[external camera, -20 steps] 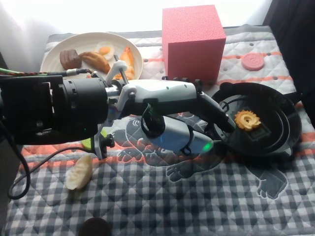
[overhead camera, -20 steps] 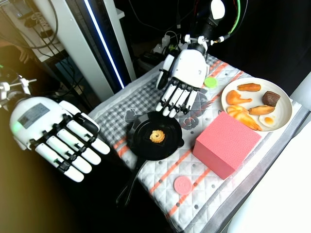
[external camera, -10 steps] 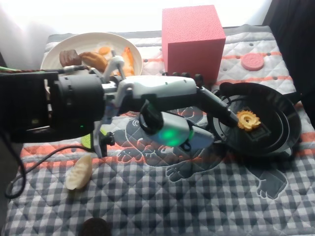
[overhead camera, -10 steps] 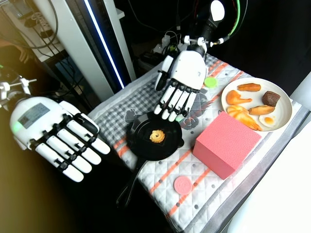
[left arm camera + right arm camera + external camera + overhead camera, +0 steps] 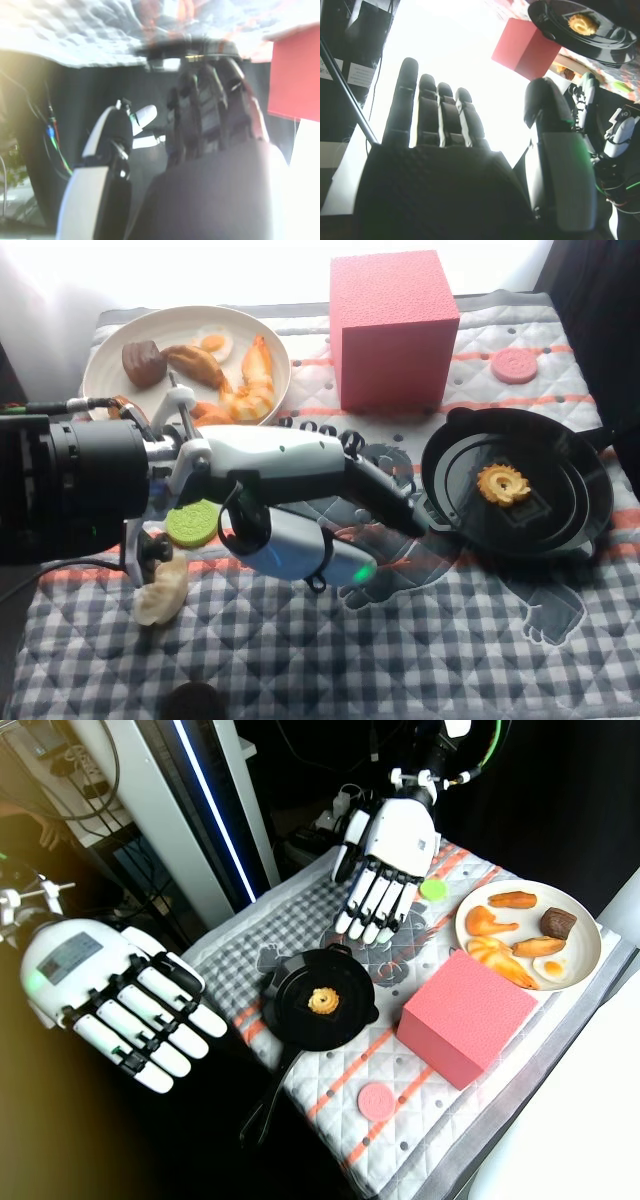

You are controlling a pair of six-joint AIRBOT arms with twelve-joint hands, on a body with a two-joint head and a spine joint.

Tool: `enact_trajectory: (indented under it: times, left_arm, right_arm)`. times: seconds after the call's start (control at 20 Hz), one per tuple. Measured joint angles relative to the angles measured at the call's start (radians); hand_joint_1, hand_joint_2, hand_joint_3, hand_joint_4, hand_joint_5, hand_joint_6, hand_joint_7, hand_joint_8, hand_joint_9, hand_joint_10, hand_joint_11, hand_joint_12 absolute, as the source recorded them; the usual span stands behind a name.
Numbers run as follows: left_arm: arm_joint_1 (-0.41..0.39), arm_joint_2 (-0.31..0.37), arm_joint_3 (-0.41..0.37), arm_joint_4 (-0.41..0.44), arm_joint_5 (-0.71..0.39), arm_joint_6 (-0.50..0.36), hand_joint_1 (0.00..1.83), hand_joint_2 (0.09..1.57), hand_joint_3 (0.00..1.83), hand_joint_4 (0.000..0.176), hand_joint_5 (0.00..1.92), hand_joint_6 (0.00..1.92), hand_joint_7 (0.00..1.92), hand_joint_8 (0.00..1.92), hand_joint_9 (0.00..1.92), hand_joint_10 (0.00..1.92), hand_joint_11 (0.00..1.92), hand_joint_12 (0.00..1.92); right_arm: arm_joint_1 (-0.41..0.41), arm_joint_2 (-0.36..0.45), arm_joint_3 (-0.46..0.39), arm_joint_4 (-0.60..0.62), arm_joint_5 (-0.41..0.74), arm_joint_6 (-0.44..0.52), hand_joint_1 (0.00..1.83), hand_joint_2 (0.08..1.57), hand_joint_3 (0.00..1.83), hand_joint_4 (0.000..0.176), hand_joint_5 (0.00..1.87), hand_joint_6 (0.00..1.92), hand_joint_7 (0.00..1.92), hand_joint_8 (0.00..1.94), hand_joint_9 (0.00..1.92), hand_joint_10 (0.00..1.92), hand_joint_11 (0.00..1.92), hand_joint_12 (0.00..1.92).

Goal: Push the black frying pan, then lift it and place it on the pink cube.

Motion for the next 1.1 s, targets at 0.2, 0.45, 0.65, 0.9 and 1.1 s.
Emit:
enact_trajectory:
  times: [0.2, 0.45, 0.65, 0.9, 1.1]
  left_arm:
    - [0.0, -0.01, 0.006, 0.039, 0.02, -0.013, 0.62, 1.32, 0.01, 0.0, 0.62, 0.02, 0.63, 0.02, 0.51, 0.03, 0.0, 0.66]
    - [-0.002, -0.056, 0.038, 0.069, 0.043, -0.043, 0.63, 1.3, 0.0, 0.0, 0.6, 0.0, 0.58, 0.01, 0.49, 0.02, 0.0, 0.7]
    - [-0.003, -0.083, 0.063, 0.063, 0.044, -0.043, 0.54, 1.31, 0.0, 0.001, 0.45, 0.01, 0.42, 0.0, 0.35, 0.0, 0.0, 0.65]
    - [-0.007, -0.113, 0.082, 0.058, 0.053, -0.042, 0.59, 1.29, 0.0, 0.0, 0.39, 0.0, 0.31, 0.0, 0.31, 0.0, 0.0, 0.26]
    - [-0.016, -0.131, 0.098, 0.044, 0.05, -0.045, 0.54, 1.31, 0.0, 0.0, 0.51, 0.02, 0.52, 0.03, 0.47, 0.06, 0.0, 0.76]
  right_arm:
    - [0.0, 0.0, 0.0, 0.002, 0.0, 0.0, 0.52, 1.26, 0.0, 0.0, 0.0, 0.0, 0.0, 0.0, 0.03, 0.01, 0.0, 0.67]
    - [0.0, 0.0, 0.0, 0.0, -0.001, 0.0, 0.53, 1.26, 0.0, 0.0, 0.0, 0.0, 0.0, 0.0, 0.04, 0.01, 0.0, 0.64]
    - [0.0, 0.0, 0.0, -0.002, -0.001, 0.0, 0.51, 1.26, 0.0, 0.0, 0.0, 0.0, 0.0, 0.0, 0.03, 0.01, 0.0, 0.64]
    - [0.0, 0.0, 0.0, -0.002, -0.001, 0.0, 0.51, 1.26, 0.0, 0.0, 0.0, 0.0, 0.0, 0.0, 0.04, 0.0, 0.0, 0.61]
    - [0.0, 0.0, 0.0, 0.002, -0.002, 0.0, 0.49, 1.27, 0.0, 0.0, 0.0, 0.0, 0.0, 0.0, 0.0, 0.0, 0.0, 0.41]
